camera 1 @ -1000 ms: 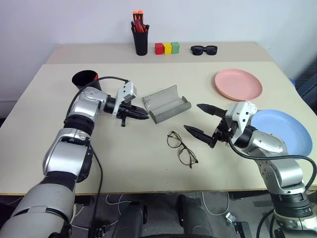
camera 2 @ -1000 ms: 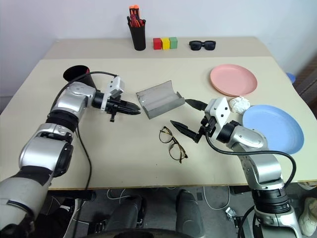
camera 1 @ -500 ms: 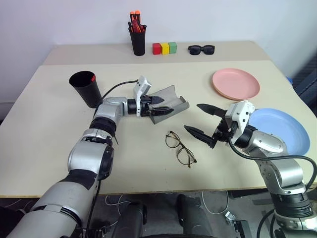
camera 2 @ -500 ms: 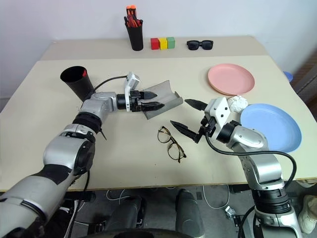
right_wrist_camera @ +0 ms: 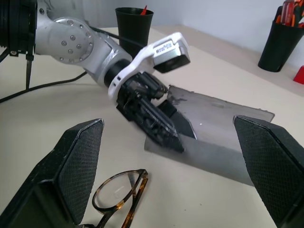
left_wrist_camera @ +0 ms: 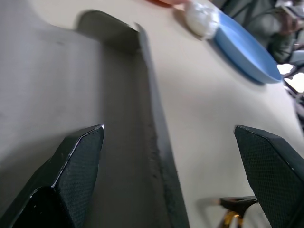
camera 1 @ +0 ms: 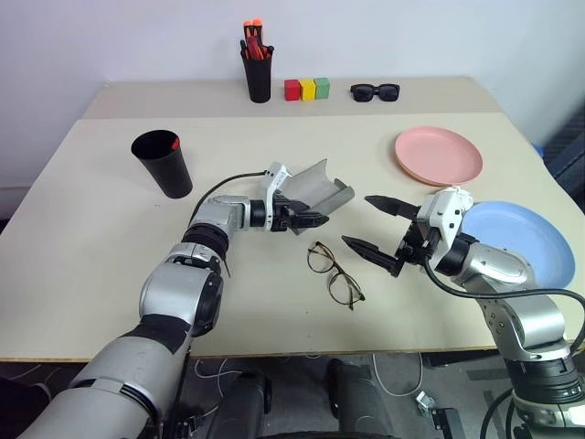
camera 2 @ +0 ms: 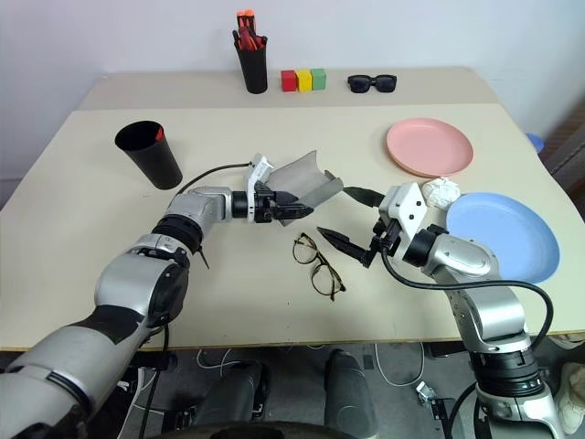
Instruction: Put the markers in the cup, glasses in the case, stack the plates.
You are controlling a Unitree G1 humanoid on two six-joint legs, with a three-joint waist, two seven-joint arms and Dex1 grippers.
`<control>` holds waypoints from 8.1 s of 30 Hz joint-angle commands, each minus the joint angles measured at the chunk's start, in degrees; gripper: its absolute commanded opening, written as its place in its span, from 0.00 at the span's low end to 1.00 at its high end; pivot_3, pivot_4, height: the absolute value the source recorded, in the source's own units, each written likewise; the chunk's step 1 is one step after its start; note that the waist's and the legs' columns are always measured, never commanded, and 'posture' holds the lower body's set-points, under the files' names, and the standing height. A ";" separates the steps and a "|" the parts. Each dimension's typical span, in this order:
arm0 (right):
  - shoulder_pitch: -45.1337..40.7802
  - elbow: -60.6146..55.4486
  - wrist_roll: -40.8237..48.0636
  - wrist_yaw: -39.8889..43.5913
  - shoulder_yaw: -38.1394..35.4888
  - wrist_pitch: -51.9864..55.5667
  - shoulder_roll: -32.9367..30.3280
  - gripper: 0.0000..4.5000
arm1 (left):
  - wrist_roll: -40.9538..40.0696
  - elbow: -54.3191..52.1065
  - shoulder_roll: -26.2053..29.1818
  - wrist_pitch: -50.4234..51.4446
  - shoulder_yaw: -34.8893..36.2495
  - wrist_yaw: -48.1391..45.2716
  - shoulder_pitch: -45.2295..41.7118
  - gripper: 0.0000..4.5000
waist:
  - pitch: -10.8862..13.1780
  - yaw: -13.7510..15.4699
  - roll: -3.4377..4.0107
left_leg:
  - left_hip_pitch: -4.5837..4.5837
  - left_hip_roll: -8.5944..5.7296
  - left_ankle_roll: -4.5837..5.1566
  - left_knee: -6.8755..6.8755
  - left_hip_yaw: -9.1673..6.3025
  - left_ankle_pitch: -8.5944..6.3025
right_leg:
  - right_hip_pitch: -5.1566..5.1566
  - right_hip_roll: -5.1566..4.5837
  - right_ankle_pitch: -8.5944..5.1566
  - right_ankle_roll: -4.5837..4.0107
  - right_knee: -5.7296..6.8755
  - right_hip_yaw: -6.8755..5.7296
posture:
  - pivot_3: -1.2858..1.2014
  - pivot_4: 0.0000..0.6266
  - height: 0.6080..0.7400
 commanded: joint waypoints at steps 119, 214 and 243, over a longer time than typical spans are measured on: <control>-20.11 -13.61 24.54 -38.35 2.70 75.96 -0.14 1.00 | -25.81 -59.90 33.90 -5.03 4.59 -21.81 39.47 0.98 | 0.00 -0.17 0.07 | -0.09 0.07 0.11 -0.07 0.04 -0.06 | -0.25 0.00 -0.06 -0.12 0.10 0.06 | 0.52 0.24 1.00; -36.55 27.23 -24.19 -1.53 30.02 14.14 15.78 0.02 | -28.22 -66.07 37.96 0.75 11.88 -12.53 41.93 1.00 | 0.09 -1.86 0.17 | -0.27 0.10 0.11 -0.26 0.10 -0.07 | -0.63 0.02 -0.14 -0.14 0.13 0.03 | 0.52 0.24 1.00; -36.19 23.72 -16.56 -2.75 12.05 15.41 17.87 0.99 | -30.10 -58.46 36.16 12.64 11.16 -3.85 33.76 1.00 | 0.09 -1.85 0.17 | -0.22 0.09 0.09 -0.26 0.08 -0.06 | -0.59 0.02 -0.13 -0.14 0.18 0.03 | 0.52 0.24 1.00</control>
